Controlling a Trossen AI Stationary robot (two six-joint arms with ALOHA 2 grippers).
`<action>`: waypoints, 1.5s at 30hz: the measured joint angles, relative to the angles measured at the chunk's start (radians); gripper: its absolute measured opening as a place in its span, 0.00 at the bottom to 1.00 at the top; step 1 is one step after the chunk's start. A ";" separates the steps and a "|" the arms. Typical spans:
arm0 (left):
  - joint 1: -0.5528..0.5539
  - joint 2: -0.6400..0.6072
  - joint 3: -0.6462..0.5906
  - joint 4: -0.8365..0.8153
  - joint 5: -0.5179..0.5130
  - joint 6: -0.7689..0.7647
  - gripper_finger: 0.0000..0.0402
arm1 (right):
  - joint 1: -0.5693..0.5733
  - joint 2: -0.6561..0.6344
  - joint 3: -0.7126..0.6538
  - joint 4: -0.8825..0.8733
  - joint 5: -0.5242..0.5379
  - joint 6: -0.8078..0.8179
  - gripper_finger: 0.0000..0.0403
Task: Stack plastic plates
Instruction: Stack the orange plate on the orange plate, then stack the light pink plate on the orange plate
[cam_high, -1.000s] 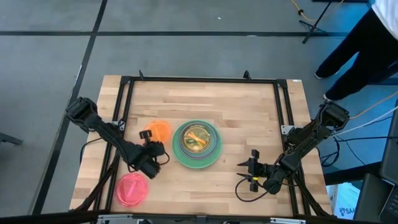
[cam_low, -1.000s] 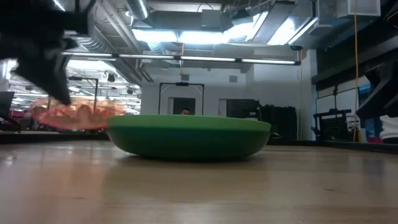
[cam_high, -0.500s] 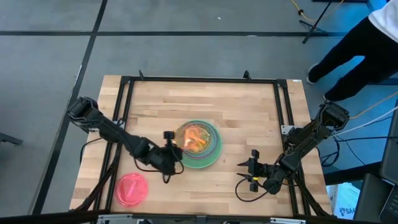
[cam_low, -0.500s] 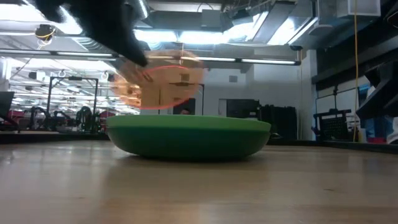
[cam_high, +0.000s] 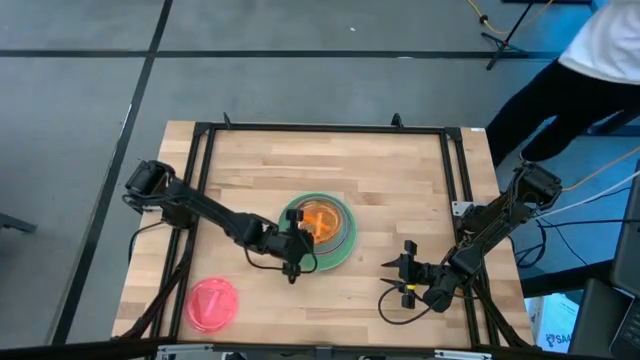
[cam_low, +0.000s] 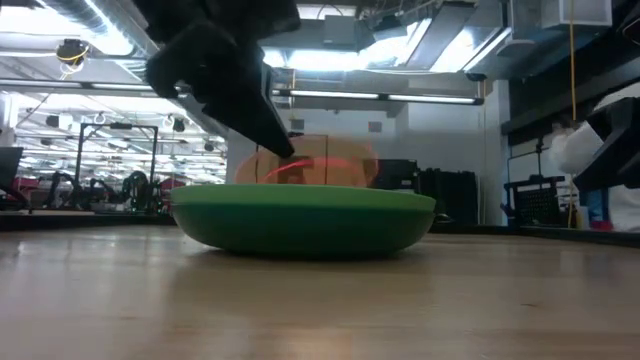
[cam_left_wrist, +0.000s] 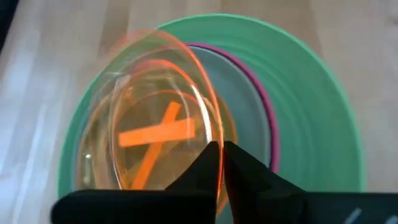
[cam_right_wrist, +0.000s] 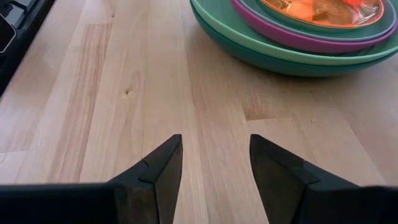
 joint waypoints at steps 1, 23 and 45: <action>0.004 0.000 0.000 -0.001 -0.001 0.000 0.06 | 0.000 0.000 0.000 0.000 0.000 0.000 0.44; -0.188 -0.001 0.173 -0.437 0.295 -0.656 0.29 | 0.000 0.000 0.000 -0.006 0.016 -0.012 0.44; -0.357 0.094 0.173 -0.671 0.664 -1.628 0.28 | 0.000 0.000 0.000 -0.017 0.044 -0.062 0.44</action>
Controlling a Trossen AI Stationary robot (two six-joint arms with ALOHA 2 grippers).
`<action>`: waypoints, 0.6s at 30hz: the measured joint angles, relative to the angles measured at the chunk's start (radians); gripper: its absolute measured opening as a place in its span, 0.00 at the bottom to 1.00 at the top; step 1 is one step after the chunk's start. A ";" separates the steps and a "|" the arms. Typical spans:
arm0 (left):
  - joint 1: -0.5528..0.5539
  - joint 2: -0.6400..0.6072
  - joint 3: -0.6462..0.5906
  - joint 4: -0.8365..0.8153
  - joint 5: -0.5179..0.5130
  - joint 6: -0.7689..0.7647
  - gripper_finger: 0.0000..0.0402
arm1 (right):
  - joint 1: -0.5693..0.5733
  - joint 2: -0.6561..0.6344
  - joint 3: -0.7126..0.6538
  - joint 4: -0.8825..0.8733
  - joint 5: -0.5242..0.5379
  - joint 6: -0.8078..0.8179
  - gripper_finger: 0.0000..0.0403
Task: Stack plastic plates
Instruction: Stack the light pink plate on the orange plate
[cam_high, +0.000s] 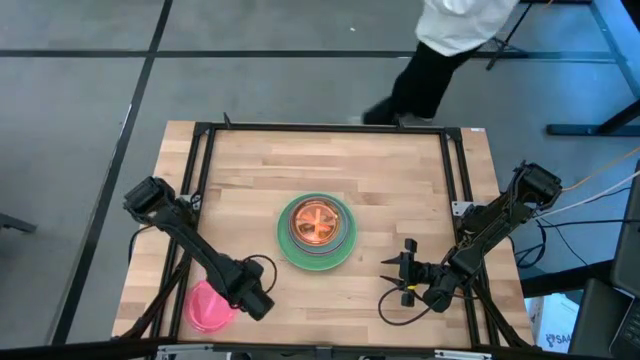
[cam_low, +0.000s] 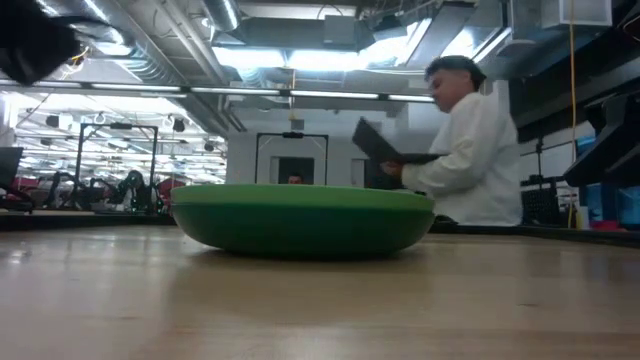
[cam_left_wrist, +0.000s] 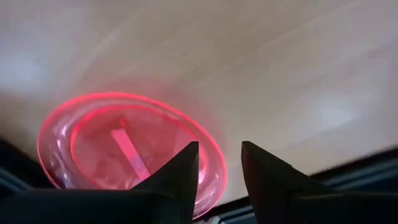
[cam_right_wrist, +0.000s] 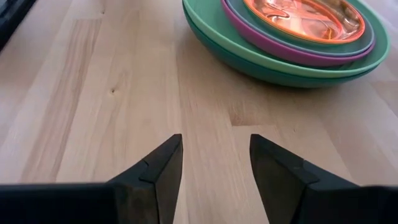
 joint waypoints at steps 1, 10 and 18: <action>0.002 0.015 0.000 -0.001 0.019 -0.015 0.28 | 0.000 0.000 0.000 -0.004 0.000 -0.001 0.44; 0.014 0.088 0.000 0.007 0.039 -0.122 0.28 | 0.000 0.000 0.000 -0.020 0.000 -0.001 0.44; 0.008 0.133 0.000 -0.001 0.079 -0.126 0.28 | 0.000 0.000 0.000 -0.025 0.000 -0.001 0.44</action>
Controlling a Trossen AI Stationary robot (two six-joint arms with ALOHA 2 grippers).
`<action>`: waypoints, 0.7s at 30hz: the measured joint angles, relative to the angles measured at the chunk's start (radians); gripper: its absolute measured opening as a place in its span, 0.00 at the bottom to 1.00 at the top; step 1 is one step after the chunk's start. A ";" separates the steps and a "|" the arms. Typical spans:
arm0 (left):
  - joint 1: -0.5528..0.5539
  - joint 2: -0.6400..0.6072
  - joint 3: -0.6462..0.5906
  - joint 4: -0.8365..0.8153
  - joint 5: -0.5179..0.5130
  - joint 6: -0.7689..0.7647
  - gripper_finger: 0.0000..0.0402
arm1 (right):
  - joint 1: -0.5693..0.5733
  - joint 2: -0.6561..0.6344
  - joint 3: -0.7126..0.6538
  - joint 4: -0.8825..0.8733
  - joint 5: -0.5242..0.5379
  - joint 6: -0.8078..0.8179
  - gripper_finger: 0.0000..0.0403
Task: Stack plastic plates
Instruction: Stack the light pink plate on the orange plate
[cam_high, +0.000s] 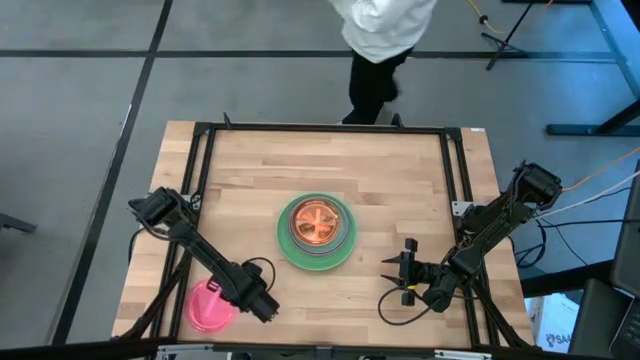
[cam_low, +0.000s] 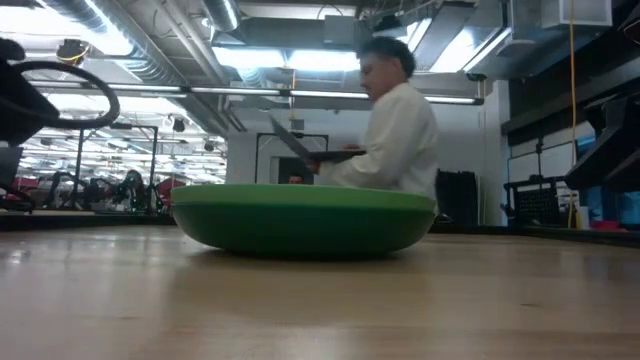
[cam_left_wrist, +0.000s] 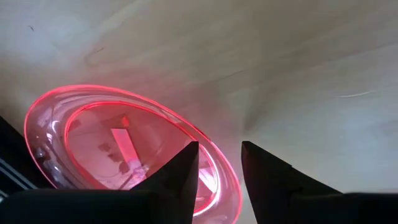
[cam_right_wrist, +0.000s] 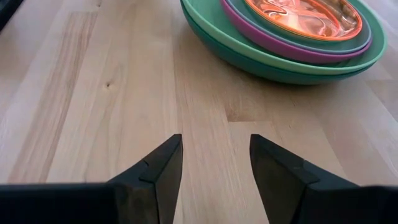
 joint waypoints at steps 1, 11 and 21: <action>-0.001 0.004 0.000 0.000 0.002 0.001 0.28 | 0.000 0.000 0.000 0.000 0.000 0.000 0.44; -0.014 0.032 0.001 -0.022 0.018 0.051 0.26 | 0.000 0.000 0.000 0.001 0.000 0.000 0.44; -0.015 0.033 0.000 -0.029 0.025 0.135 0.01 | 0.000 0.000 0.000 0.003 0.003 0.001 0.44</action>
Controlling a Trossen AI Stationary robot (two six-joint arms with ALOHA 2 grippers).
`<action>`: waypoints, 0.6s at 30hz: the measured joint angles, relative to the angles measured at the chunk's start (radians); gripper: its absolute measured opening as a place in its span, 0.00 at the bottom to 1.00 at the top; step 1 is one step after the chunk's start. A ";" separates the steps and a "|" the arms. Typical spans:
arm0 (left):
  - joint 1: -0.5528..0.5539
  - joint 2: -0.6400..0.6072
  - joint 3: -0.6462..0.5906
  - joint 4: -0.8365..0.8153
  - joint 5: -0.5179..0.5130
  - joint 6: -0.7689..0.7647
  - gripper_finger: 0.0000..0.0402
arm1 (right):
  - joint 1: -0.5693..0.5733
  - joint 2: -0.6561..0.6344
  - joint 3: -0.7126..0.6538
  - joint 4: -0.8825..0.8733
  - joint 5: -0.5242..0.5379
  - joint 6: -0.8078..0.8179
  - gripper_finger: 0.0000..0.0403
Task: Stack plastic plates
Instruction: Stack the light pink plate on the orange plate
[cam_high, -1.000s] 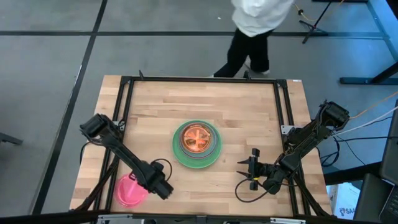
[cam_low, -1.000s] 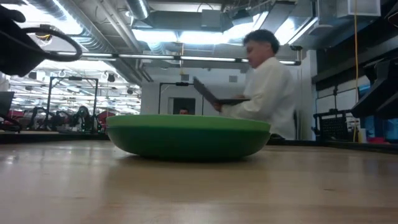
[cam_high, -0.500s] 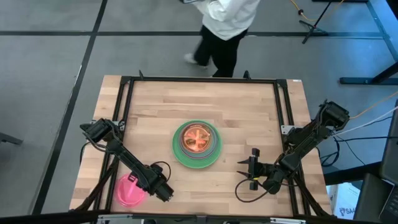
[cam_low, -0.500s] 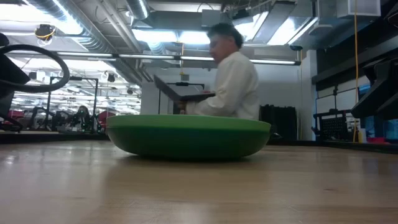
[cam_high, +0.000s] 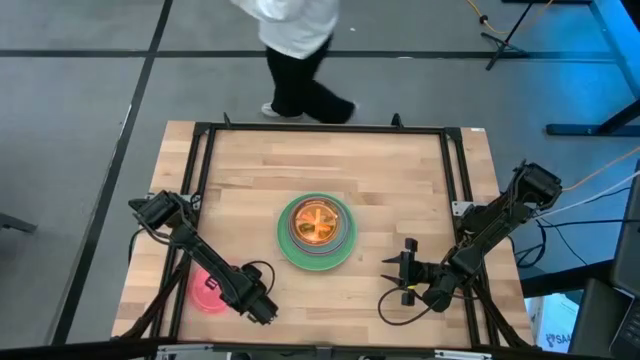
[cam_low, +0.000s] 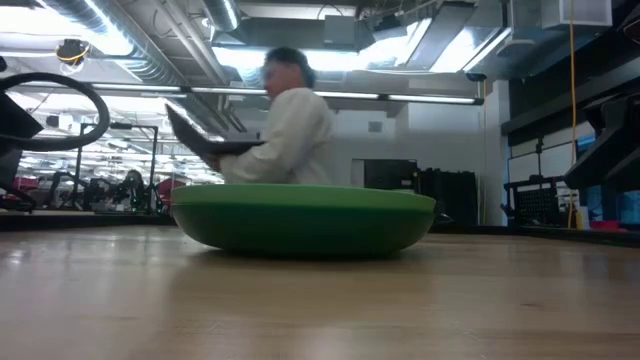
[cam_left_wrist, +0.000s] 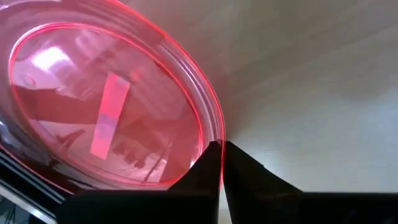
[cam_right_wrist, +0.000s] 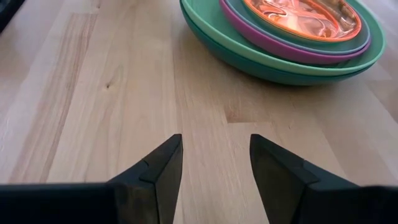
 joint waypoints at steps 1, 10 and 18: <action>0.000 0.000 0.000 0.000 0.001 0.002 0.01 | 0.000 0.000 0.000 0.000 0.000 0.000 0.44; 0.004 -0.001 0.180 -0.249 -0.131 0.089 0.01 | 0.000 0.000 0.000 0.000 0.005 0.001 0.44; 0.024 -0.001 0.397 -0.422 -0.477 0.250 0.01 | 0.000 0.000 0.000 0.000 0.005 0.004 0.44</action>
